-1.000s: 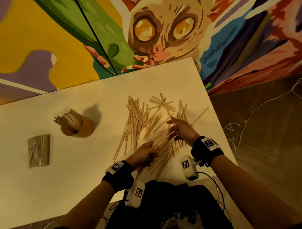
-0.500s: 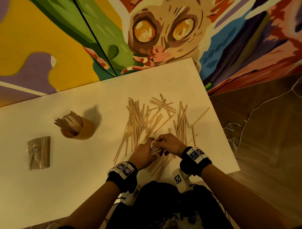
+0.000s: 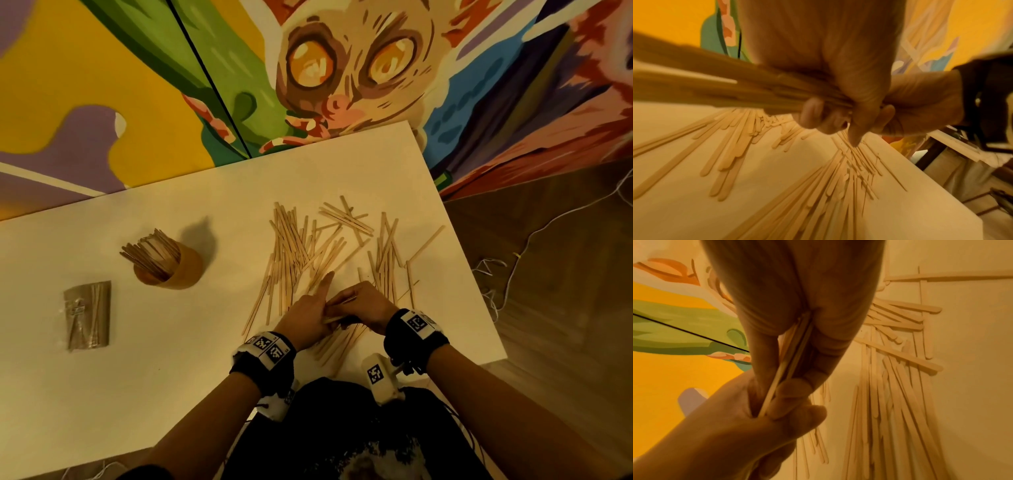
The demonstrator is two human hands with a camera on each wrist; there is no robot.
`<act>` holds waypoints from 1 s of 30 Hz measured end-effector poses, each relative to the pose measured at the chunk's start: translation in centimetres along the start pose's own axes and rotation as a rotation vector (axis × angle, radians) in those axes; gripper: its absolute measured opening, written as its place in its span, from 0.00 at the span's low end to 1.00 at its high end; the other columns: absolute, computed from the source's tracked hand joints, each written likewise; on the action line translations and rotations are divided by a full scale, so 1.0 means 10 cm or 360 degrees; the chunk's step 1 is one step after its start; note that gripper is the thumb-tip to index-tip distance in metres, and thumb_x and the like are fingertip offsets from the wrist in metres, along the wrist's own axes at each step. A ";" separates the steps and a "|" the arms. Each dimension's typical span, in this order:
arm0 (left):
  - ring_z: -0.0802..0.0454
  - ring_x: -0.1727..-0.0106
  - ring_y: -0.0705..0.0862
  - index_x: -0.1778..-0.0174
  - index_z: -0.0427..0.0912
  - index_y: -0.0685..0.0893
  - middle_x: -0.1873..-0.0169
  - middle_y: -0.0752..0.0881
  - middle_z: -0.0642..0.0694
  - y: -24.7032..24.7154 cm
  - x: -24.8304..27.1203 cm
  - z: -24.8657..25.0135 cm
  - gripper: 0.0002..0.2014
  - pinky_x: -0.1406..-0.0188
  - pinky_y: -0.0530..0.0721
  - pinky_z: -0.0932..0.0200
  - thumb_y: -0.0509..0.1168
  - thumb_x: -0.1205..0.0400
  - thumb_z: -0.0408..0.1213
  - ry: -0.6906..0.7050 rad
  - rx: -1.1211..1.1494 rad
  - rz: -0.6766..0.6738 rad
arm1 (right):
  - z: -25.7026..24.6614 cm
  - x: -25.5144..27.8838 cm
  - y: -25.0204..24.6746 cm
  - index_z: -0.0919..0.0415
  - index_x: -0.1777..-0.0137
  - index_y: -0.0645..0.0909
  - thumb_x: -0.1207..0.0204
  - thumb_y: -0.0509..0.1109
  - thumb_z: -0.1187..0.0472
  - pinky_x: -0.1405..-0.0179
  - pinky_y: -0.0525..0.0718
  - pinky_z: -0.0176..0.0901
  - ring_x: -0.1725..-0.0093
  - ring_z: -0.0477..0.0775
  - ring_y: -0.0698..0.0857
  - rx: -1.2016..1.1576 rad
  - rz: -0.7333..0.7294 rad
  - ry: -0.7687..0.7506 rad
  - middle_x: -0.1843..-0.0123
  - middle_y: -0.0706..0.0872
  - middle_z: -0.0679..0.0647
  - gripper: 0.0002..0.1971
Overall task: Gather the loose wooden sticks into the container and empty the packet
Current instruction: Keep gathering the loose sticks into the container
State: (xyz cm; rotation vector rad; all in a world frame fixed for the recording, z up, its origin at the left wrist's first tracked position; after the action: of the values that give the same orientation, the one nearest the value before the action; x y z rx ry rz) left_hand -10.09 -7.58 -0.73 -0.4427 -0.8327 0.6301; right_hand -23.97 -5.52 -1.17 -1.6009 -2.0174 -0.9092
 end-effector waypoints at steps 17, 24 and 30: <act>0.42 0.76 0.83 0.51 0.34 0.90 0.63 0.89 0.32 -0.27 0.40 -0.45 0.23 0.77 0.82 0.58 0.57 0.14 0.50 -0.0444 0.1600 0.0191 | 0.07 0.13 -0.17 0.74 0.53 0.87 0.29 0.75 0.73 0.69 0.86 0.38 0.67 0.59 0.89 -0.0501 0.0164 0.0056 0.61 0.88 0.68 0.06; 0.45 0.78 0.82 0.56 0.30 0.90 0.65 0.88 0.33 -0.12 0.35 -0.28 0.15 0.74 0.83 0.56 0.64 0.16 0.38 -0.0415 0.1695 0.0357 | -0.01 0.13 0.12 0.71 0.49 0.87 0.23 0.72 0.65 0.72 0.86 0.40 0.67 0.58 0.90 -0.0317 0.0105 0.0005 0.60 0.90 0.64 0.08; 0.48 0.77 0.84 0.55 0.29 0.89 0.66 0.89 0.37 -0.10 0.41 -0.30 0.10 0.74 0.86 0.58 0.67 0.18 0.34 -0.0405 0.1816 0.0453 | 0.01 0.14 0.11 0.71 0.47 0.86 0.21 0.71 0.63 0.77 0.84 0.40 0.66 0.58 0.89 -0.0259 0.0167 0.0025 0.59 0.90 0.65 0.10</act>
State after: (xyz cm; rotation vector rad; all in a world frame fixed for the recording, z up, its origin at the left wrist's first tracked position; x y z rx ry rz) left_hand -5.32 -5.90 0.23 0.5808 -0.5254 1.3161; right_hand -23.23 -4.33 -0.10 -1.7619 -1.8705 -1.0661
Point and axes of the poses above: each hand's wrist, its own x-axis away from the middle knuckle, its own y-axis out of the palm, z = x × y, the point moved 3 cm from there along -x, towards the middle knuckle
